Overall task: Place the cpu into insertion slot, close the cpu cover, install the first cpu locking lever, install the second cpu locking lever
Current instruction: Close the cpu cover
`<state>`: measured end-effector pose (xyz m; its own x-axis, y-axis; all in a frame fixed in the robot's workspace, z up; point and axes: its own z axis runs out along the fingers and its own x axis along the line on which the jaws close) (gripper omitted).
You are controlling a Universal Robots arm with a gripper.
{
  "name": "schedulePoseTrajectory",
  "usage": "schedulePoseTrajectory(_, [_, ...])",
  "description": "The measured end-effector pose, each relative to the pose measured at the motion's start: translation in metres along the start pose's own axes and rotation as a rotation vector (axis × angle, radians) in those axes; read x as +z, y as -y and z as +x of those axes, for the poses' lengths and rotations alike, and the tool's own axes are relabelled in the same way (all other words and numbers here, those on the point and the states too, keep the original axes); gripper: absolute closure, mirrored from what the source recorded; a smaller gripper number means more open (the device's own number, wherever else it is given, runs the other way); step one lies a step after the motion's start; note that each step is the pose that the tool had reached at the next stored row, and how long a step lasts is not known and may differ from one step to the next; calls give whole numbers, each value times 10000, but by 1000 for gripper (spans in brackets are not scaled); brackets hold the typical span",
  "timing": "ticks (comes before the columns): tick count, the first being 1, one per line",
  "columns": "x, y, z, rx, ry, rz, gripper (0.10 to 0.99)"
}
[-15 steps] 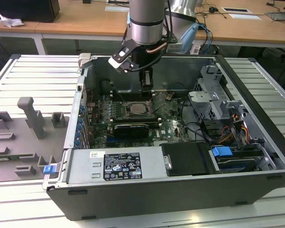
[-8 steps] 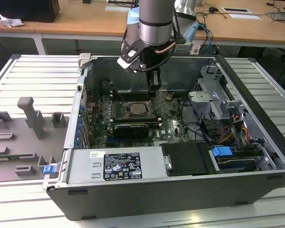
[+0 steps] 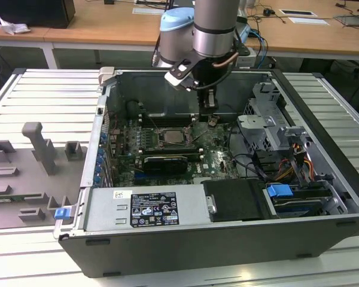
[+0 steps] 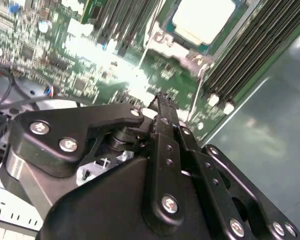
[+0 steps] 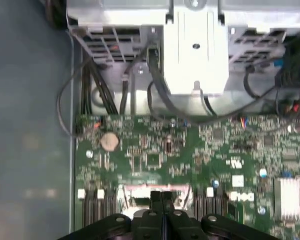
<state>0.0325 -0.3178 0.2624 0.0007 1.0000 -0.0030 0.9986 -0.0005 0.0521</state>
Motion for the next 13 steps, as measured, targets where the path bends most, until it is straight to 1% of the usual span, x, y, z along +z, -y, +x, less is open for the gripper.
schedulePoseTrajectory(2, [7,-116,9,-56,0,50,980])
schedulePoseTrajectory(4, [14,-163,18,-81,-3,78,980])
schedulePoseTrajectory(5, [20,-204,26,-96,-4,103,980])
schedulePoseTrajectory(7, [37,-247,38,-118,-7,133,980])
schedulePoseTrajectory(9, [76,-265,49,-145,-7,153,980])
schedulePoseTrajectory(11, [122,-264,50,-169,-9,166,980])
schedulePoseTrajectory(12, [133,-257,50,-176,-8,180,980])
schedulePoseTrajectory(13, [139,-232,50,-180,-7,197,980])
